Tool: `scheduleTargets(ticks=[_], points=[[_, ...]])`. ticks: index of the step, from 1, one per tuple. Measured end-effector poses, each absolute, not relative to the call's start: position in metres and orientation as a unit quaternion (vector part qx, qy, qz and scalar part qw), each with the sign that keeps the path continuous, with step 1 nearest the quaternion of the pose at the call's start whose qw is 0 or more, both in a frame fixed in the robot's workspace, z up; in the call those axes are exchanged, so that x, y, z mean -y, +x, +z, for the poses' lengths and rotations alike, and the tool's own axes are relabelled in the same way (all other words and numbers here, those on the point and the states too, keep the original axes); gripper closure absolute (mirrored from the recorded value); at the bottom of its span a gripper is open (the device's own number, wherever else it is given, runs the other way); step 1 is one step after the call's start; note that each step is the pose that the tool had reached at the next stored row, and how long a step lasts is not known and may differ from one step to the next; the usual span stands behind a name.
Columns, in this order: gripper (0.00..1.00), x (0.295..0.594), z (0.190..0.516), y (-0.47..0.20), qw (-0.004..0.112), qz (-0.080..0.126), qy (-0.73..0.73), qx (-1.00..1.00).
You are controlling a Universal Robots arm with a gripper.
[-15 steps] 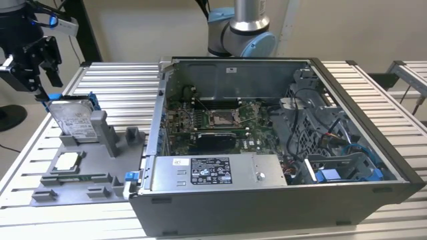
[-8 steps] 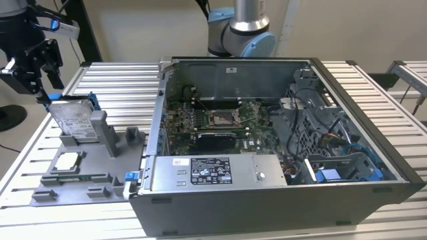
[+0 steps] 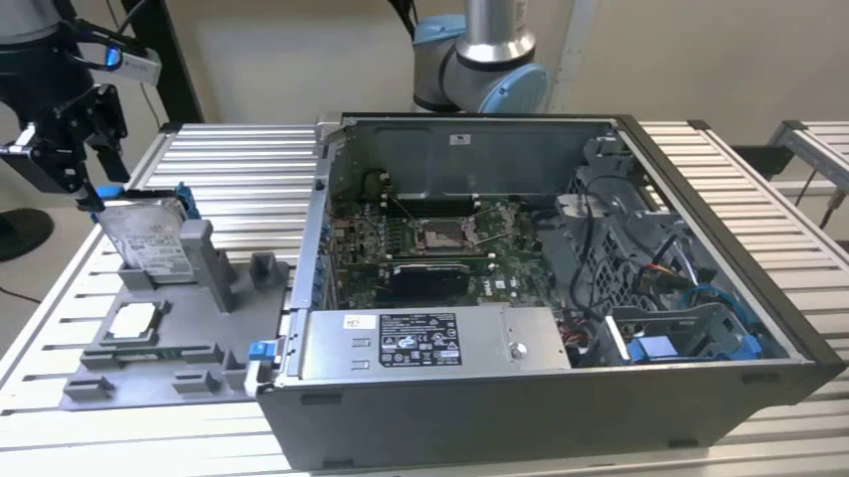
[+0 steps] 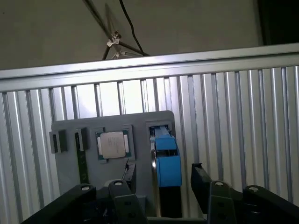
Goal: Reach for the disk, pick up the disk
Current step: 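Pick up the disk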
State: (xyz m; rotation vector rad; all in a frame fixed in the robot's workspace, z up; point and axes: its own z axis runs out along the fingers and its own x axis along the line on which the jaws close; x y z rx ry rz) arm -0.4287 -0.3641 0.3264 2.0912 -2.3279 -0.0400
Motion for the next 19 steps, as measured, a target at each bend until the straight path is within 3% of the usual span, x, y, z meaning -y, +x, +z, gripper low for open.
scheduleTargets(ticks=[19], points=[[0.0,0.363,0.309,-0.429,0.005,-0.014,0.674,0.739]])
